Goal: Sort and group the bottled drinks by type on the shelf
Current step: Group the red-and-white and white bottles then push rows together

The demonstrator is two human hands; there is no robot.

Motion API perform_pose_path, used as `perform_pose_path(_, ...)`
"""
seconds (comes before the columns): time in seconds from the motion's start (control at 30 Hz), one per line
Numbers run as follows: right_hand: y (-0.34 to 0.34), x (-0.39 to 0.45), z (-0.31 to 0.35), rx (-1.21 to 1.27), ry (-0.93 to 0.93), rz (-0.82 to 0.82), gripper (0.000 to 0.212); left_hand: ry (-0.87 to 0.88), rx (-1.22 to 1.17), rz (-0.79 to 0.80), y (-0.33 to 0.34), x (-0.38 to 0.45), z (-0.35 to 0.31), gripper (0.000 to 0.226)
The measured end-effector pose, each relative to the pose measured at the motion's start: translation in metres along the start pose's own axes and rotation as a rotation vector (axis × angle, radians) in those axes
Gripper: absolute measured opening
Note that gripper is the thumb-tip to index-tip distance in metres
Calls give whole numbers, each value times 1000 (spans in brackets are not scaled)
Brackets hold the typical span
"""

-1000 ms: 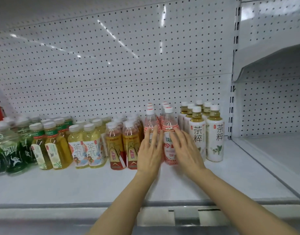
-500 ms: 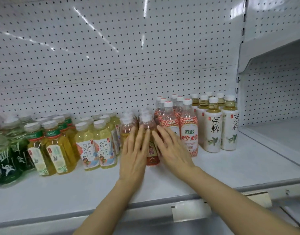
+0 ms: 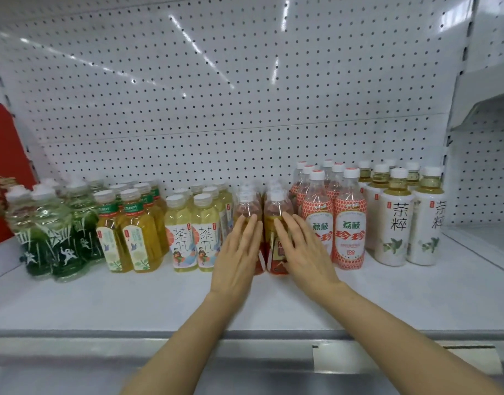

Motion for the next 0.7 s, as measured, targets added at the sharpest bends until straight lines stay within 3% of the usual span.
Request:
perform_pose_path(0.1, 0, -3, 10, 23, -15, -16, 91, -62, -38, -8, -5, -17, 10, 103)
perform_pose_path(0.33, 2, 15, 74, 83, -120, -71, 77, -148, 125, 27, -7, -42, 80, 111)
perform_pose_path(0.47, 22, 29, 113, 63, -151, -30, 88, -188, 121, 9, 3, -47, 126, 117)
perform_pose_path(0.7, 54, 55, 162, -81, -145, 52, 90, -4, 115, 82, 19, -49, 162, 95)
Point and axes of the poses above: each hand's wrist, its own x-axis towards the middle knuckle, its own y-axis out of the palm, z = x × y, the point moved 7 cm from there along x, towards the middle knuckle, and after that the axes turned 13 degrees about -z, right-handed, at the moved point
